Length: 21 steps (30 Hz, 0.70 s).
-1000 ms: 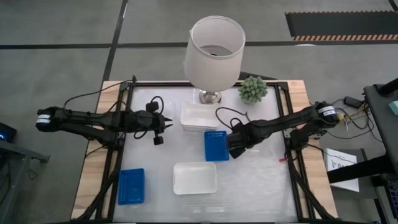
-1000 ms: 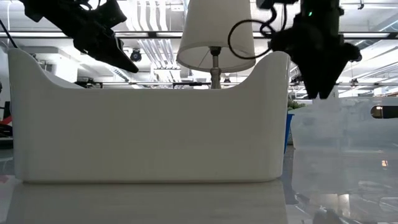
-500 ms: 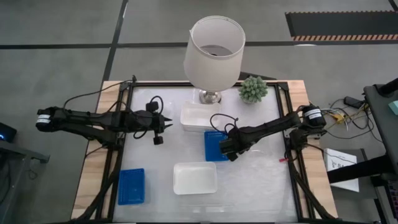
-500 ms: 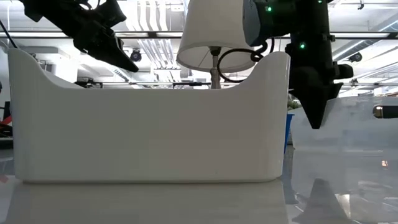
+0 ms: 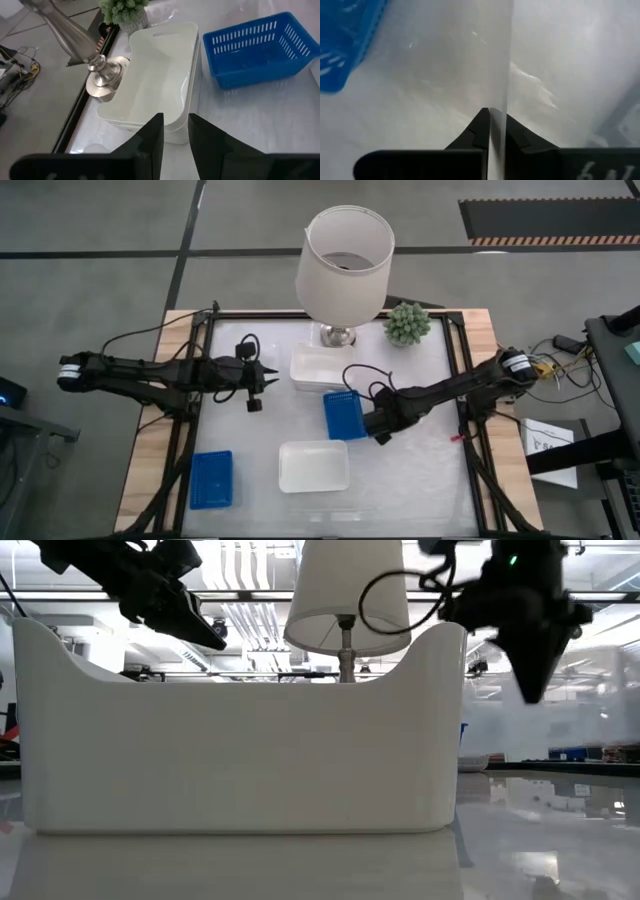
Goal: Stack baskets by color
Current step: Stack the transparent bin into the upper left transparent bin
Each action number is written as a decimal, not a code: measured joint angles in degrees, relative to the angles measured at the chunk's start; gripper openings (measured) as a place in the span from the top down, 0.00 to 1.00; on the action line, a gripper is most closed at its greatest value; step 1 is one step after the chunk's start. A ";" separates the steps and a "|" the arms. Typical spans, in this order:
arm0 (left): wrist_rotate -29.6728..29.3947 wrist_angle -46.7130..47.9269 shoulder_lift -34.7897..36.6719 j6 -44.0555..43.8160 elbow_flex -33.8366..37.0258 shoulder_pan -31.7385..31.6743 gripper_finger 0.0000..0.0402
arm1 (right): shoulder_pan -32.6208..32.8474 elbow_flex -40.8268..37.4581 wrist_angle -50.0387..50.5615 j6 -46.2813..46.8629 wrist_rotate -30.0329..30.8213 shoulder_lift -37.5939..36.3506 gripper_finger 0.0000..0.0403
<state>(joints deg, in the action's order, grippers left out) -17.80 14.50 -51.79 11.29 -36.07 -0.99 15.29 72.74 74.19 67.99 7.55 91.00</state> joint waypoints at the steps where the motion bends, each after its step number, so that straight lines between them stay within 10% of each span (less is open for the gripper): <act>1: 0.00 0.00 0.12 -0.04 0.00 0.00 0.82 | 0.69 0.82 1.05 0.24 0.02 -0.18 0.98; 21: -4.03 -3.71 13.94 -0.21 6.50 0.04 0.82 | 7.55 22.47 7.34 -7.17 9.23 1.41 0.98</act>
<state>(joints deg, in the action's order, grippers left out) -21.83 10.80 -37.85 11.08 -29.57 -0.95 22.85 95.22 81.53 60.82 16.78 92.41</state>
